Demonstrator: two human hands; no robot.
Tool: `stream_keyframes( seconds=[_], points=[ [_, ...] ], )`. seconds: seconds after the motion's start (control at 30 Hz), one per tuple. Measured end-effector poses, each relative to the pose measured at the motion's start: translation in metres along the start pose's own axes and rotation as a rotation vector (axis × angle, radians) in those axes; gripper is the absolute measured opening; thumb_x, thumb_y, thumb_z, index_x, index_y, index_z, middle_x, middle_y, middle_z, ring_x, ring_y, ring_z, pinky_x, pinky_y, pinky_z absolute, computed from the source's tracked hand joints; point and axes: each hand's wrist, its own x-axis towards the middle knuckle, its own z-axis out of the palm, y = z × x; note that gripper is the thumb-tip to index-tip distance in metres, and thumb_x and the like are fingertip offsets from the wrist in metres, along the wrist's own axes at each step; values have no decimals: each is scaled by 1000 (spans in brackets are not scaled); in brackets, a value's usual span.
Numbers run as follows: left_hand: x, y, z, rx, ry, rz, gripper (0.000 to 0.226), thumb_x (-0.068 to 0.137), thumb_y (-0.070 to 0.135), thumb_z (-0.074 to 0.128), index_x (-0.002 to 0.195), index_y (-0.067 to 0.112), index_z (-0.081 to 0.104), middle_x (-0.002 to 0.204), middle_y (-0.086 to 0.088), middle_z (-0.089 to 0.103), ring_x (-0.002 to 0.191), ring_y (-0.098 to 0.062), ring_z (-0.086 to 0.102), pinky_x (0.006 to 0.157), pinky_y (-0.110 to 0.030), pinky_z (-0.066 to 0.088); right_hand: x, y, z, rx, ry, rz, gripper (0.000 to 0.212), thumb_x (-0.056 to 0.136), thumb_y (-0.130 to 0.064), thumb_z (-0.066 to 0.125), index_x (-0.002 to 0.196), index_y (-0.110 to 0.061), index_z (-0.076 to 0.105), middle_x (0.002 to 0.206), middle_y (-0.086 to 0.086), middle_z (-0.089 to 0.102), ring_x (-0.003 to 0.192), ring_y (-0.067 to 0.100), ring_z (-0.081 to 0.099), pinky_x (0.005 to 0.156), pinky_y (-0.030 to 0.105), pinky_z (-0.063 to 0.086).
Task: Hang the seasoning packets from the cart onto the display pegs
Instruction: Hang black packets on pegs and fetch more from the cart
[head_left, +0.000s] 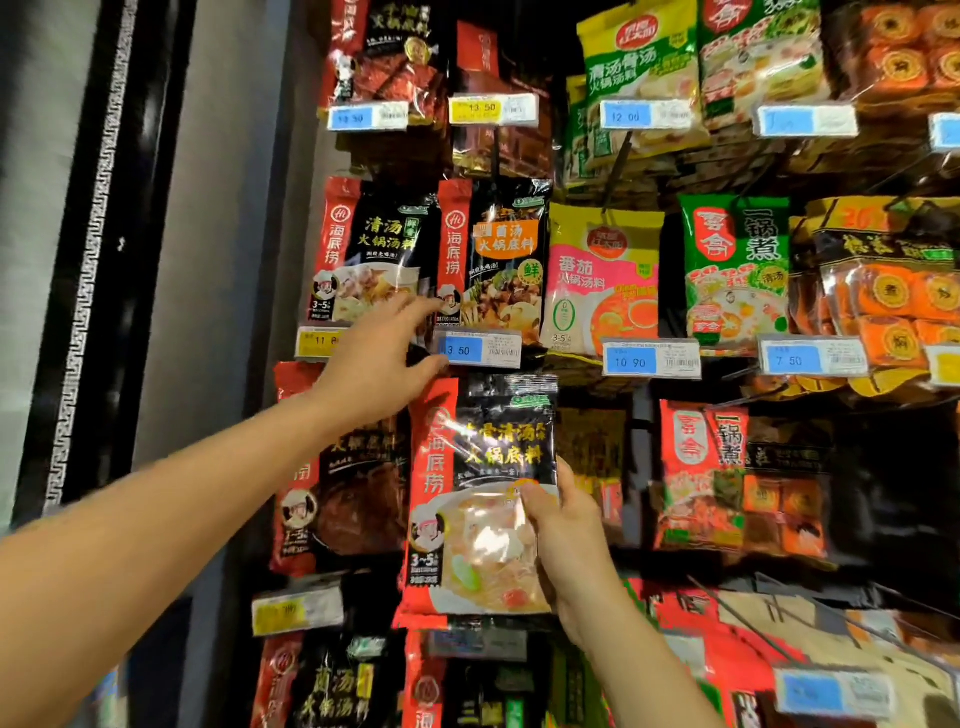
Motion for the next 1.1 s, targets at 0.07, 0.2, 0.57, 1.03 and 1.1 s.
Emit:
stream_keyframes(
  seconds=[0.07, 0.2, 0.57, 1.03, 1.1],
  points=[
    [9, -5, 4, 91, -76, 69, 66, 95, 37, 68, 154, 24, 41, 156, -1, 44, 145, -23, 36, 122, -48, 28, 6, -2, 11, 12, 20, 9, 36, 107, -20, 53, 136, -42, 52, 132, -19, 61, 120, 6, 60, 104, 34, 51],
    [16, -13, 12, 143, -102, 127, 67, 93, 42, 71, 151, 22, 46, 150, 0, 52, 141, -22, 41, 120, -47, 27, 13, -8, 23, 78, 40, 45, 58, 109, -25, 51, 161, -32, 27, 163, -7, 35, 148, 21, 38, 120, 45, 33],
    [17, -21, 26, 85, 18, 156, 56, 91, 35, 75, 141, 19, 56, 135, 1, 62, 127, -21, 51, 103, -40, 42, 29, 0, 20, 80, 5, 129, 61, 109, -21, 50, 163, -30, 23, 166, -1, 31, 150, 26, 34, 118, 49, 33],
    [8, -19, 35, 3, 66, 115, 52, 94, 27, 72, 142, 17, 56, 139, -3, 61, 131, -25, 50, 108, -45, 44, 43, 47, 28, -1081, 88, -319, 86, 103, -48, 55, 156, -55, -13, 153, 14, 25, 95, 27, 64, 72, 35, 53],
    [6, -20, 37, -1, 68, 117, 51, 94, 27, 71, 142, 17, 56, 139, -3, 61, 130, -25, 51, 106, -44, 44, 59, 50, 30, -1135, 107, -274, 84, 102, -48, 57, 159, -51, -6, 153, 16, 26, 101, 30, 63, 76, 38, 55]
  ],
)
